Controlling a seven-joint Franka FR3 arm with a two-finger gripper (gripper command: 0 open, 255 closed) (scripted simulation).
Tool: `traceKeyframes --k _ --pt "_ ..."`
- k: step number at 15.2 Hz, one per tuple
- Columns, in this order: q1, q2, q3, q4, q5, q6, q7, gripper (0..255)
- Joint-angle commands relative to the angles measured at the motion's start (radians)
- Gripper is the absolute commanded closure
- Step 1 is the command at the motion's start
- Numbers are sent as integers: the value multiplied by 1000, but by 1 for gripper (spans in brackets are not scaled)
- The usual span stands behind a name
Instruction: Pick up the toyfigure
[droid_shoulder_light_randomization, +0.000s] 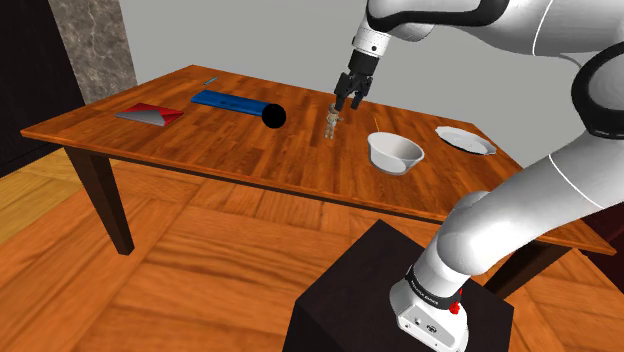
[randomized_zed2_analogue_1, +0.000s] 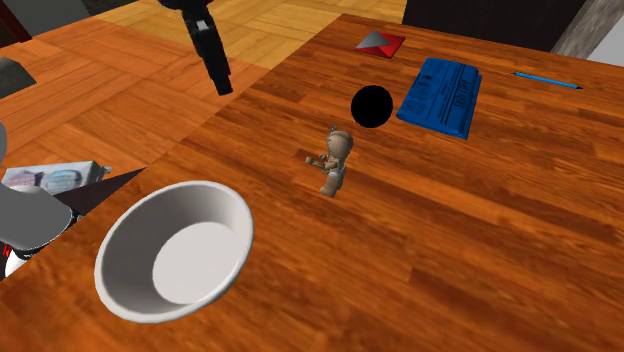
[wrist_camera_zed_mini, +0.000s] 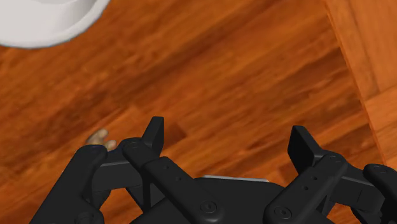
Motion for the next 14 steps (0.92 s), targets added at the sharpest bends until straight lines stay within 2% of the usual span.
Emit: traceKeyframes --k 1,8,14 --pt "-9 71 -28 54 -1 8 -33 0" --pt "-39 339 -98 293 37 5 -124 0" --pt "-95 594 -137 564 99 -45 -197 0"
